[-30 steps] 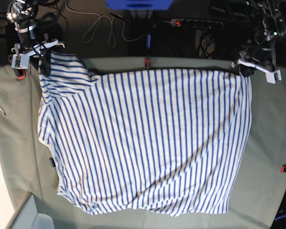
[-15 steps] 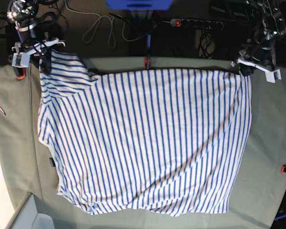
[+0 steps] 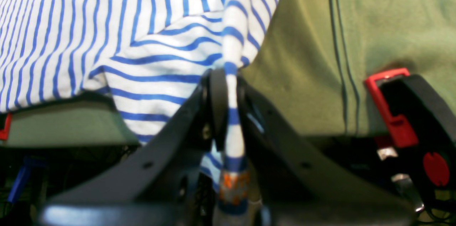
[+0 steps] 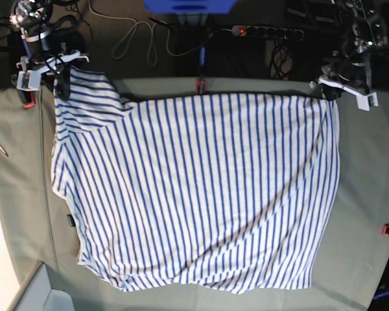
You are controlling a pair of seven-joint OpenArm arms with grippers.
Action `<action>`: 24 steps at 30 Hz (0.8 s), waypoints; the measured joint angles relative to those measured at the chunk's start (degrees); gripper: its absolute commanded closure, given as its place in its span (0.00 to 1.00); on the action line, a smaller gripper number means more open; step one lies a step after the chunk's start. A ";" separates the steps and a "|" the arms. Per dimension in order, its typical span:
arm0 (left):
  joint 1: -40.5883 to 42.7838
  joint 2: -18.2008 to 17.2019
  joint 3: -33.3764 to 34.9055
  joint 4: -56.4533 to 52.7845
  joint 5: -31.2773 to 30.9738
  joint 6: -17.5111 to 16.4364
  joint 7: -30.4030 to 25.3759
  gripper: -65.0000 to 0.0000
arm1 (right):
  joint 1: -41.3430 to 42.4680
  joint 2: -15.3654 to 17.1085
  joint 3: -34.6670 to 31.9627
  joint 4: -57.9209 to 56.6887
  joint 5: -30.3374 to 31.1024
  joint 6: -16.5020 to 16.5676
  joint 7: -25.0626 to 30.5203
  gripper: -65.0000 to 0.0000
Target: Layout the t-shirt on the table in an organized manner, then fold the t-shirt properly
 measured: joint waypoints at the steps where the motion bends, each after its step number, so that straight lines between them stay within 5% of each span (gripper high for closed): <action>1: -0.02 0.26 0.28 0.00 0.94 0.11 -0.20 1.00 | 0.00 0.00 0.02 0.00 0.00 -0.02 0.00 1.00; 15: -0.11 2.10 0.72 0.87 5.03 0.02 -0.35 1.00 | -0.50 0.02 0.13 0.07 0.02 0.00 0.02 1.00; 24: 2.99 2.14 0.68 12.74 5.22 0.00 0.57 1.00 | -2.05 0.00 0.68 3.30 0.04 0.00 0.02 1.00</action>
